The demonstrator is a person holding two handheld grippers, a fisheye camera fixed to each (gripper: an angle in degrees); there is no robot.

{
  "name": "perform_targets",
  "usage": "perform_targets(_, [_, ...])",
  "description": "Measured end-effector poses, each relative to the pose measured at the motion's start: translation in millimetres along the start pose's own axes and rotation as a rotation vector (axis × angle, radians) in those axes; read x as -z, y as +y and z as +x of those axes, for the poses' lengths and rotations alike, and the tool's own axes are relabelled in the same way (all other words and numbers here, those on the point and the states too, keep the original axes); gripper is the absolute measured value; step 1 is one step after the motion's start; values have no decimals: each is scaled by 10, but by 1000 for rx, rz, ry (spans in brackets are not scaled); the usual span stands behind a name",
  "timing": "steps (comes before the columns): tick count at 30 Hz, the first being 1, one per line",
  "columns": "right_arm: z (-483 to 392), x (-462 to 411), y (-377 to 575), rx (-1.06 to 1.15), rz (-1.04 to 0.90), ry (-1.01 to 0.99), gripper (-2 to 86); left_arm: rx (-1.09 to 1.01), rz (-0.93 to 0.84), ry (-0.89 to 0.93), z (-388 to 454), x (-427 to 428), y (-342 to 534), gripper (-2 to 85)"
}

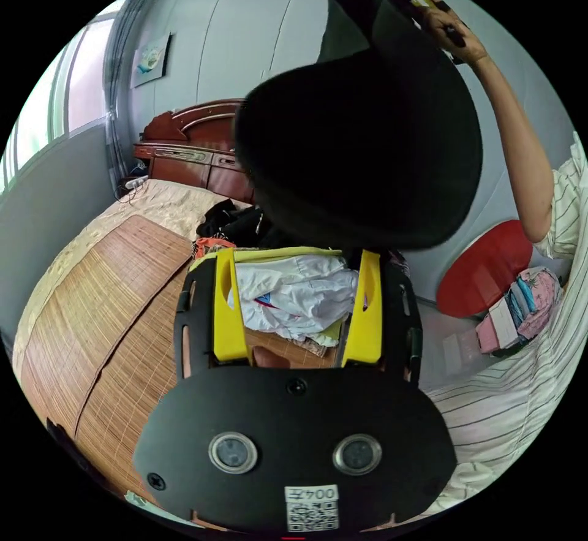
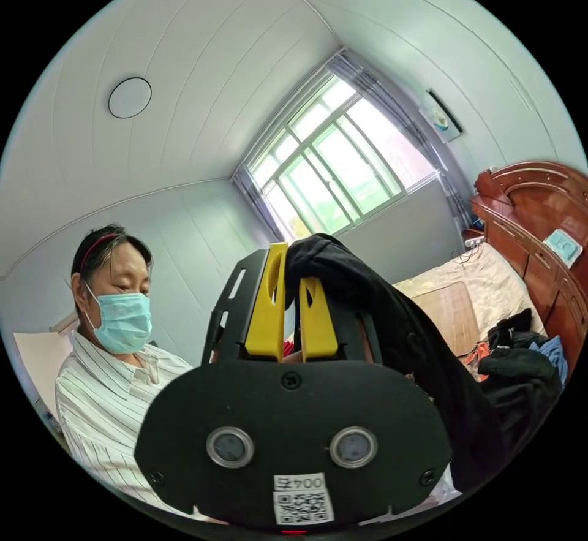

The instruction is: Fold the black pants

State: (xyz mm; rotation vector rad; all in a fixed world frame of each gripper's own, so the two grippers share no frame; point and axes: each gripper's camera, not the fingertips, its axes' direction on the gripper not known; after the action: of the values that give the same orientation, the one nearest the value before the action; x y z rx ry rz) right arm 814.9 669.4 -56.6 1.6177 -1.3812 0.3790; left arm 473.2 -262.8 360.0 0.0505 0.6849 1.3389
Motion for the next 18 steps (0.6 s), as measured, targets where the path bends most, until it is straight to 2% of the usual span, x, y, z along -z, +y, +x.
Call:
perform_targets(3, [123,-388,109,-6,-46,-24,34,28,140,-48,-309,437,115,229])
perform_targets(5, [204,-605,154,-3,-64,-34,35,-41,186,-30,-397,630,129,211])
perform_targets(7, [274,-827,184,11,-81,-48,35,-122,172,22,-513,780,88,95])
perform_targets(9, [350,-1102,167,28,-88,-57,35,-120,149,61,-678,950,22,21])
perform_targets(11, [357,-1269,84,58,-90,-66,35,-24,194,94,-1011,1327,-71,5])
perform_targets(14, [254,-1452,-211,154,-72,-106,35,183,368,115,-1771,2392,-235,-3])
perform_targets(16, [219,-1584,-465,205,-77,-162,35,305,471,115,-2247,3425,-408,-5])
perform_targets(18, [164,-1787,-771,267,-68,-160,36,285,528,55,-2306,4271,-560,-6])
